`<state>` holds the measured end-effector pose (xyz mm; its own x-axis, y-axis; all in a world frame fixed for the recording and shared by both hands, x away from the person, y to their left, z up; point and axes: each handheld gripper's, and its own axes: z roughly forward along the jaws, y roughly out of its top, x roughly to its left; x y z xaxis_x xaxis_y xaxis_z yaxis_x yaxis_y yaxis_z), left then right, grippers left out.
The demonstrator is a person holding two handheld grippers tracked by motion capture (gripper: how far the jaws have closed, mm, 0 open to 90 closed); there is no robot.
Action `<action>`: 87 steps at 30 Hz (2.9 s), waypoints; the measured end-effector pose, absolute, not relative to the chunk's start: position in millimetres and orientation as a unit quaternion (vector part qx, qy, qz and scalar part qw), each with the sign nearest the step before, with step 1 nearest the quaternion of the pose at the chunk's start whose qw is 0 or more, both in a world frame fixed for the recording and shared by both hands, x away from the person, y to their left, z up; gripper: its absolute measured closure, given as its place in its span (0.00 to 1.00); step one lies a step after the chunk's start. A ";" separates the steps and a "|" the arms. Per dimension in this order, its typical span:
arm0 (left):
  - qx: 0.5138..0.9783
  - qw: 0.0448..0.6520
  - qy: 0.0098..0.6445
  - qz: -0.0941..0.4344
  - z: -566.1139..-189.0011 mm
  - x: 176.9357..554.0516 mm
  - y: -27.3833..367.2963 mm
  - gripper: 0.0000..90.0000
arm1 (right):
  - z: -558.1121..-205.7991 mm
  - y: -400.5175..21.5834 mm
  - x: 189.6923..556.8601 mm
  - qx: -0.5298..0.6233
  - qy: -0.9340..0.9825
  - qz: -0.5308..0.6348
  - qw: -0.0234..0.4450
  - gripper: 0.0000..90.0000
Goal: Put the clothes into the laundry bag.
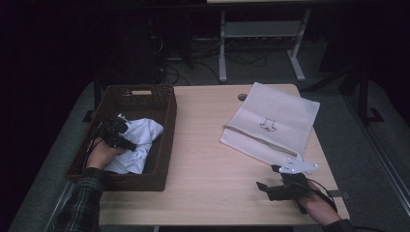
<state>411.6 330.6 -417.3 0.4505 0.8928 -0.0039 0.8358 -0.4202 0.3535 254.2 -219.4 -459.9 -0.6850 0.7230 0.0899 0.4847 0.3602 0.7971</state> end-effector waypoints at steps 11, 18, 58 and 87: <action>0.822 0.197 0.527 0.091 -398.8 409.5 339.6 0.72 | -460.9 -221.2 255.6 0.375 0.811 0.427 0.140 0.15; 0.815 0.245 0.516 0.096 -367.7 401.4 339.1 0.72 | -460.9 -221.5 255.9 0.376 0.810 0.427 0.141 0.15; 0.834 0.368 0.399 0.096 -273.7 371.8 252.1 0.72 | -457.6 -224.5 255.6 0.377 0.805 0.435 0.145 0.15; 0.870 0.372 0.319 0.045 -322.2 331.7 142.3 0.71 | -451.5 -223.1 258.1 0.364 0.804 0.446 0.148 0.15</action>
